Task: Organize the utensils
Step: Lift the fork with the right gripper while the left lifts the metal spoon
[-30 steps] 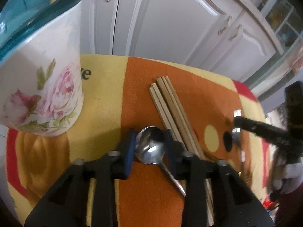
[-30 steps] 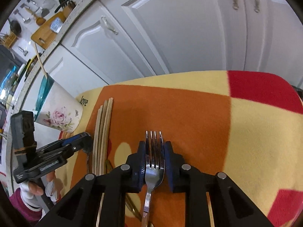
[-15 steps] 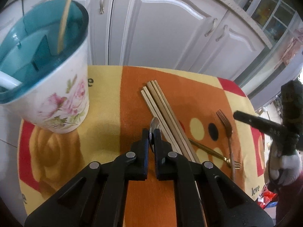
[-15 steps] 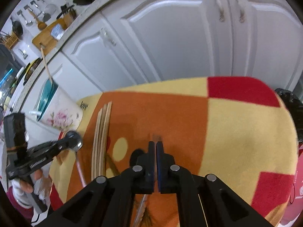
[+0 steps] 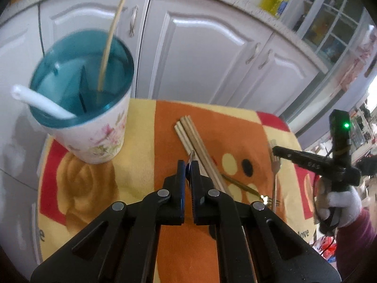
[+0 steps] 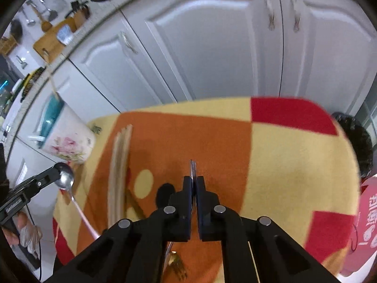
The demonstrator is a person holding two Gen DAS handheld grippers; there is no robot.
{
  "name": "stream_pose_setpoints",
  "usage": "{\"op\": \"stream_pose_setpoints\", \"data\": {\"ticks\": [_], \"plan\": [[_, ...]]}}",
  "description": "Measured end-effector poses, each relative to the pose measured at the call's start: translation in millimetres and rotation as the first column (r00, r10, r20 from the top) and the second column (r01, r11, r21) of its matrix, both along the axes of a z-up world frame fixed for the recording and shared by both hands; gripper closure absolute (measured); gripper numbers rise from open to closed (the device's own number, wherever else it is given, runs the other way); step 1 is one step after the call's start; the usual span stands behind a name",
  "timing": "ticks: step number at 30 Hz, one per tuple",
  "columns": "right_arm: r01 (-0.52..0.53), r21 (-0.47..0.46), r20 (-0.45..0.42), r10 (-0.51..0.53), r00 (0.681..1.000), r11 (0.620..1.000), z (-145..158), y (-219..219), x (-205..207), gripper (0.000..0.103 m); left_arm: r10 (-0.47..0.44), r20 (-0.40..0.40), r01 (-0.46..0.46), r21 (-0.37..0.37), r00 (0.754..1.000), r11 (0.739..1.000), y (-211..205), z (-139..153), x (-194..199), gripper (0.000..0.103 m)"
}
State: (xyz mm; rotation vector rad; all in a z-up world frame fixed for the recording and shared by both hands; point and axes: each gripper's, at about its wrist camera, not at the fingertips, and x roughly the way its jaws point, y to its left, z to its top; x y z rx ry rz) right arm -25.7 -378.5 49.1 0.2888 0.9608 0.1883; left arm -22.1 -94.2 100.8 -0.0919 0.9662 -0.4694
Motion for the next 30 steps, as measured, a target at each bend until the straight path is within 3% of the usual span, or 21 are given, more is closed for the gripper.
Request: {"op": "stream_pose_setpoints", "data": {"ticks": [7,11,12,15,20,21,24,30], "plan": [[-0.005,0.031,0.134,0.001,0.991,1.0,50.1,2.3,-32.1,0.102,0.011,0.003,-0.011,-0.021,1.0,1.0,9.0,7.2,-12.2,0.101],[-0.001,0.006,0.075,0.0,0.997,1.0,40.9,6.3,-24.6,0.102,0.004,0.055,-0.003,-0.023,0.998,1.0,14.8,28.3,-19.9,0.101],[0.008,-0.004,0.058,-0.008,0.998,1.0,35.1,6.1,-23.2,0.098,0.006,0.067,-0.005,-0.024,0.998,1.0,17.1,33.5,-21.8,0.101],[0.008,-0.001,0.008,-0.008,1.0,1.0,8.1,6.0,-14.1,0.062,0.015,0.089,-0.011,-0.037,0.996,0.999,23.7,44.9,-28.3,0.1],[0.047,0.065,-0.123,-0.039,0.992,0.997,-43.7,3.1,6.3,0.063,0.02,0.116,-0.014,-0.049,0.993,0.999,33.4,60.0,-38.7,0.101],[0.045,0.086,-0.121,-0.035,0.992,0.995,-50.5,5.0,10.0,0.07,0.022,0.12,-0.016,-0.048,0.993,0.999,34.9,61.6,-39.7,0.1],[0.011,0.115,-0.097,0.0,0.995,0.993,-50.2,15.1,15.8,0.096,0.034,0.123,-0.029,-0.047,0.992,0.998,38.1,65.1,-38.8,0.101],[-0.023,0.081,-0.029,0.025,0.999,0.996,-21.9,23.9,-1.4,0.098,0.053,0.135,-0.045,-0.06,0.989,0.997,44.9,72.3,-41.5,0.1]]}}
